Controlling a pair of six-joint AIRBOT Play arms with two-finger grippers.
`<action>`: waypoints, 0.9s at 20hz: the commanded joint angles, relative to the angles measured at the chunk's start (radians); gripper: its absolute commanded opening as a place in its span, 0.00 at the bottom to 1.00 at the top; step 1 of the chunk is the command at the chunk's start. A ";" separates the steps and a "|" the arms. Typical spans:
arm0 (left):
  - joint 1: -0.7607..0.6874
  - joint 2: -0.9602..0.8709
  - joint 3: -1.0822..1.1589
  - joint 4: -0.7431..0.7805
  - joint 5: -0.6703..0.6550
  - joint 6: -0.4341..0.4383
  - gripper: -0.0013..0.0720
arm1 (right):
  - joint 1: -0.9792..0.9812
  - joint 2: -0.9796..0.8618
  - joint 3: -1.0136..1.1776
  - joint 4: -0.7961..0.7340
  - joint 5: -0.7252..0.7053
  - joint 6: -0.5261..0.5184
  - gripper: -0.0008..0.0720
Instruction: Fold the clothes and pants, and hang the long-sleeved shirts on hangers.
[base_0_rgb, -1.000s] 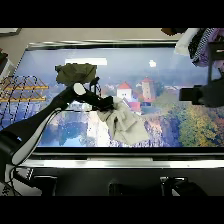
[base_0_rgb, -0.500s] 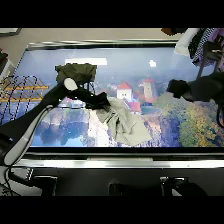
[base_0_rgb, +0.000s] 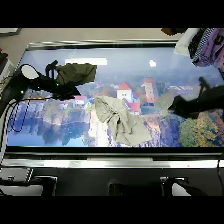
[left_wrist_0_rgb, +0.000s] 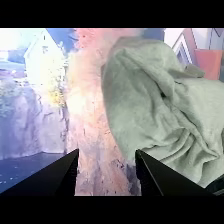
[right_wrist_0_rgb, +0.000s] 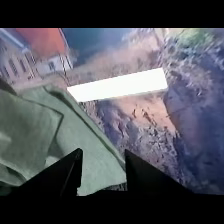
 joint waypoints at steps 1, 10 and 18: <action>0.029 0.009 0.000 0.008 0.002 0.057 0.59 | -0.039 -0.007 -0.278 0.200 0.094 -0.241 0.46; 0.029 0.008 0.000 0.009 0.004 0.056 0.59 | -0.039 -0.014 -0.460 0.256 0.152 -0.319 0.52; 0.052 0.009 0.000 0.009 0.003 0.056 0.86 | -0.037 -0.127 -0.468 0.311 0.103 -0.349 0.52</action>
